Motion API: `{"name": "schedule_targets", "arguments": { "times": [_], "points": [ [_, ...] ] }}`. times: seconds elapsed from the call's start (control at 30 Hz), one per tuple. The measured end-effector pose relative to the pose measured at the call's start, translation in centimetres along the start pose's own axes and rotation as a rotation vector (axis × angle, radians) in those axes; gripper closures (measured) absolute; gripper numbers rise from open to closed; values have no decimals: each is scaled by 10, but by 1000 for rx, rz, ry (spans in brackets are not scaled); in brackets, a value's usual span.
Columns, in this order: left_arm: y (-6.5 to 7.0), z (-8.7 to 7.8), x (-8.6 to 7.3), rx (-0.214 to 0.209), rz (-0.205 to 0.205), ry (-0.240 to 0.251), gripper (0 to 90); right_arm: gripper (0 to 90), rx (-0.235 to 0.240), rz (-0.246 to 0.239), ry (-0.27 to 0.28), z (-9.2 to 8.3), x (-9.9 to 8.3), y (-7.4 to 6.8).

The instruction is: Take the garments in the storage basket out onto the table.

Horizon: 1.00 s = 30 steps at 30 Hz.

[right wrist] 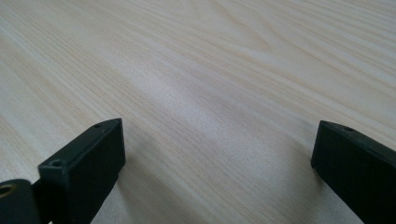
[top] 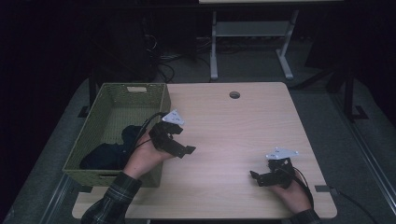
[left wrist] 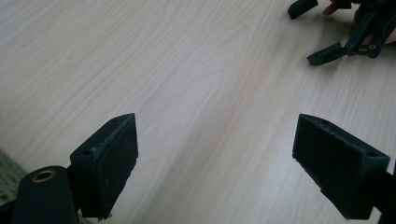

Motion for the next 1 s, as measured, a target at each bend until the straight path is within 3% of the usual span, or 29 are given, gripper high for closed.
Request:
{"name": "schedule_targets", "arguments": {
  "times": [0.3, 0.7, 1.0],
  "points": [
    [-12, -12, -5, 15, -20, 13, 139, 26, 0, 0, -1, 0, 0, 0],
    [-25, -27, -12, 49, -19, 4, 139, 26, 0, 0, -1, 0, 0, 0],
    [-35, -39, -20, 66, -47, 20, 139, 26, 0, 0, -1, 0, 0, 0]
  ]
}}
Point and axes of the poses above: each handheld gripper's, and its own axes: z roughly forward along the jaws, x roughly out of its top, y roughly to its right, the point moved 3 cm from there along z, roughly forward along the jaws, and after that the axes turned 5 degrees about -y, right-handed, at the moved point
